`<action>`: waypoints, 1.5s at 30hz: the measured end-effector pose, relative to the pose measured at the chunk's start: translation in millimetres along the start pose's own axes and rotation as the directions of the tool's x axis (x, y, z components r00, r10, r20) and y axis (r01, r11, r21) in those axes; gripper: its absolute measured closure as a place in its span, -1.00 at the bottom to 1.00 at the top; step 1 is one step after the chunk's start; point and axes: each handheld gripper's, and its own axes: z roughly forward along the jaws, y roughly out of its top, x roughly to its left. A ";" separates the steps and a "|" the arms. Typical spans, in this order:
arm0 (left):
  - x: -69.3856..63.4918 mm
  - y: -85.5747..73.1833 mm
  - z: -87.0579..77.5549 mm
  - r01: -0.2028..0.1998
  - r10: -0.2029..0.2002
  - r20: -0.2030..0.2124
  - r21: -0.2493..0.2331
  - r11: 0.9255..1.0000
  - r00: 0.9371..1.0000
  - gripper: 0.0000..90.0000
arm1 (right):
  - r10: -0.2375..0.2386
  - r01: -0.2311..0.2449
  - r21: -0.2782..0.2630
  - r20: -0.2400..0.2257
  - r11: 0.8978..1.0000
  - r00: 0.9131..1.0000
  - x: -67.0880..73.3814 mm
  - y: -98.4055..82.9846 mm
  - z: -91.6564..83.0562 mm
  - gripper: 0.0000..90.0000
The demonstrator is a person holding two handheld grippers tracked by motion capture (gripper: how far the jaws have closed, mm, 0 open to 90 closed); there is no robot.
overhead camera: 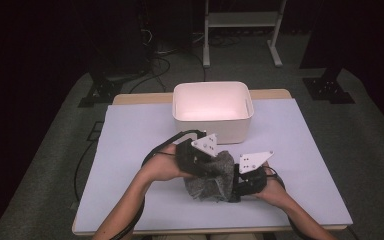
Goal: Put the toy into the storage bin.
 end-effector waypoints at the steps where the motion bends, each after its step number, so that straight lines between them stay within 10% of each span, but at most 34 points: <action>1: 0.1 -3.5 -0.9 0.010 -0.010 -0.001 0.006 1.000 1.000 0.70 | 0.001 -0.001 0.001 0.001 1.000 1.000 0.1 -0.3 -0.9 0.23; 20: 1.8 -17.6 23.0 0.037 -0.036 0.050 -0.012 0.999 0.998 0.69 | 0.036 -0.038 0.190 0.014 0.981 0.999 2.9 2.0 -31.1 0.07; 26: 2.6 -23.1 9.8 0.047 -0.046 0.032 -0.029 0.999 0.998 0.69 | 0.045 -0.056 0.169 0.066 0.984 0.997 1.8 2.7 -29.5 0.21; 30: 3.1 -32.1 -11.0 0.061 -0.061 -0.003 -0.045 0.997 0.998 0.69 | -0.047 0.031 0.135 0.115 0.990 0.992 0.0 12.9 -12.4 0.22; 38: 1.4 -59.1 -45.6 0.119 -0.125 -0.059 -0.086 0.989 0.990 0.69 | -0.080 0.080 0.057 -0.002 0.995 0.997 -6.6 32.3 42.3 0.21; 45: 1.3 -57.5 -36.6 0.111 -0.115 -0.038 -0.094 0.989 0.993 0.69 | -0.114 0.115 0.086 -0.020 0.990 0.993 -1.1 29.1 30.8 0.01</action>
